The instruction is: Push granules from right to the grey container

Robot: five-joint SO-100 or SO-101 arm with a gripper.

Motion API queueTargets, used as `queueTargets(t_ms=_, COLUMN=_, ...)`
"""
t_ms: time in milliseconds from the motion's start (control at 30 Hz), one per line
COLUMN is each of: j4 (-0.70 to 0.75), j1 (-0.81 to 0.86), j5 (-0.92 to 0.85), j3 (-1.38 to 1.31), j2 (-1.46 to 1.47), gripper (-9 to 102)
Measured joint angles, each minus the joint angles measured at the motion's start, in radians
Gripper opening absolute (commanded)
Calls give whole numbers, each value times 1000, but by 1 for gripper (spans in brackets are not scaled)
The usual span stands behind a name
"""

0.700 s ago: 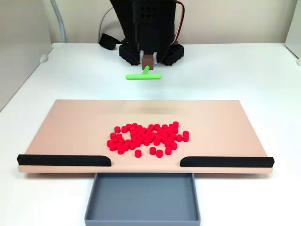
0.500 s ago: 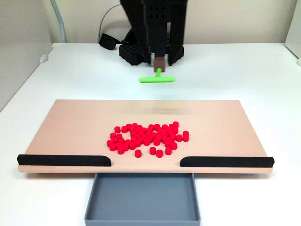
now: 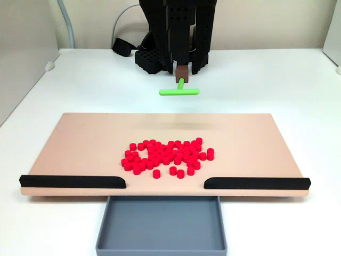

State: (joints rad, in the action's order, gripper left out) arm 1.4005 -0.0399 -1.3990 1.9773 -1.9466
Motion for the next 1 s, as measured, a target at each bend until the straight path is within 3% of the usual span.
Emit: queueTargets(t_ms=1000, j4=0, j1=15, j5=-2, j3=0, j2=5, gripper=0)
